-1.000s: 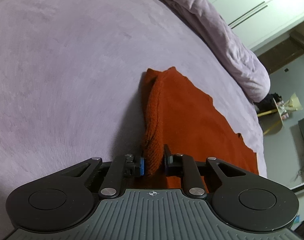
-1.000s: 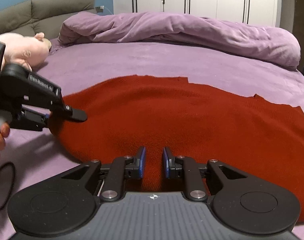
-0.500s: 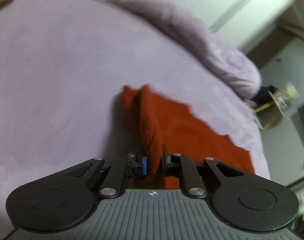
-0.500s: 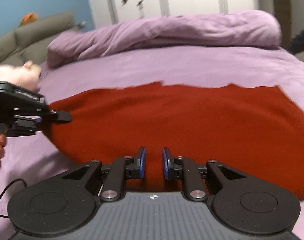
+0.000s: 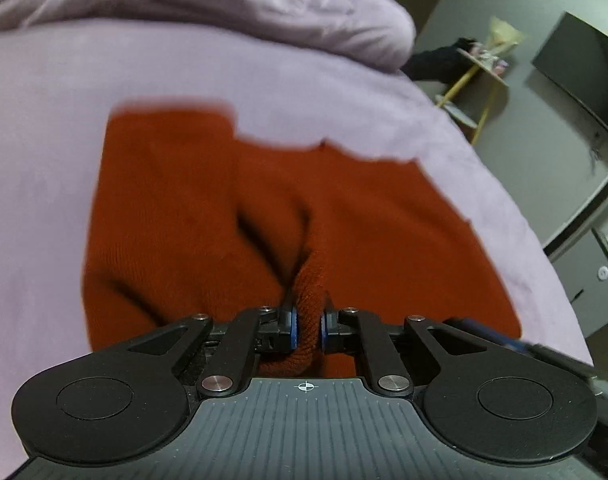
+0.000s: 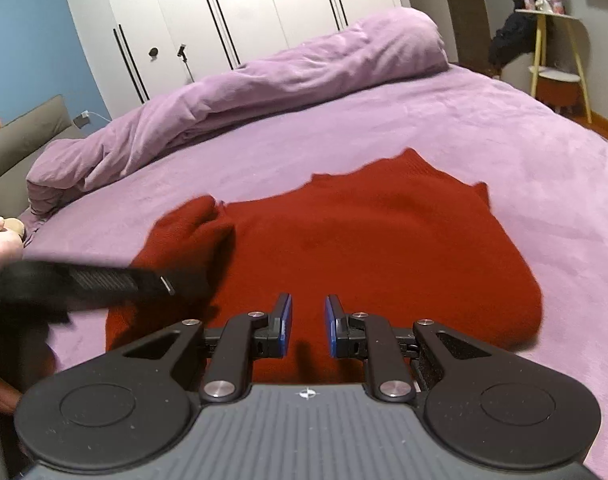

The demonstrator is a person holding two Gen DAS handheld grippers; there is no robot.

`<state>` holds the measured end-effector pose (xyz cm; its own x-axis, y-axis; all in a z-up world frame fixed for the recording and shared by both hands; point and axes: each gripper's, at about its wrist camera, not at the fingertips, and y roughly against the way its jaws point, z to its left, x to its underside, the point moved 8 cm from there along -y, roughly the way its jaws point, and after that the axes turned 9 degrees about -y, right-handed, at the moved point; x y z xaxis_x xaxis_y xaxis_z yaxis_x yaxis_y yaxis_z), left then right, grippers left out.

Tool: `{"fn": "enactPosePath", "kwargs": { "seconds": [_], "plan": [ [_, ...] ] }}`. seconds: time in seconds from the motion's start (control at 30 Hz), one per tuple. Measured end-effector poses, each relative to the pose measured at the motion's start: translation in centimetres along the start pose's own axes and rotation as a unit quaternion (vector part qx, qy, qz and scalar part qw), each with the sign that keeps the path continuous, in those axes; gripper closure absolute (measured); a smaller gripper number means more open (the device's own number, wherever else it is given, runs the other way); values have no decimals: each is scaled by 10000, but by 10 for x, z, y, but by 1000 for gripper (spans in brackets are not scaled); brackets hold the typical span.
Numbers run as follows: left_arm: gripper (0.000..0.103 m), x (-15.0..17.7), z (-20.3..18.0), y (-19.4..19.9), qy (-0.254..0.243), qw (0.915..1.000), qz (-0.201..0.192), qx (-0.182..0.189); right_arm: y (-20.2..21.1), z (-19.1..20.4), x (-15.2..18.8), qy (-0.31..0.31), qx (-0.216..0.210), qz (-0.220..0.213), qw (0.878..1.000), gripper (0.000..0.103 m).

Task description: Fold small clothes

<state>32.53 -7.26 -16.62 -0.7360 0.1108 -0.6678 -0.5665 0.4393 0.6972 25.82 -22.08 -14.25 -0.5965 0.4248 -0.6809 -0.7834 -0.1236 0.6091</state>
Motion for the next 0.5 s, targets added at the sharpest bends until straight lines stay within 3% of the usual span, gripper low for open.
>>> {"fn": "enactPosePath", "kwargs": {
  "seconds": [0.07, 0.2, 0.3, 0.37, 0.5],
  "plan": [
    [87, 5, 0, 4, -162, 9998, -137, 39, -2, -6, 1, -92, -9, 74, 9999, 86],
    [83, 4, 4, 31, -75, 9996, -44, 275, -3, -3, 2, -240, -168, 169, 9994, 86],
    [81, 1, 5, 62, -6, 9991, -246, 352, -2, 12, -4, -178, -307, 115, 9993, 86],
    [74, 3, 10, 85, 182, 9973, -492, 513, 1, 26, -11, -77, -461, 6, 9989, 86],
    [73, 6, 45, 104, 602, 9961, -642, 33, 3, 68, -23, 289, -917, -153, 9952, 86]
  ]
}}
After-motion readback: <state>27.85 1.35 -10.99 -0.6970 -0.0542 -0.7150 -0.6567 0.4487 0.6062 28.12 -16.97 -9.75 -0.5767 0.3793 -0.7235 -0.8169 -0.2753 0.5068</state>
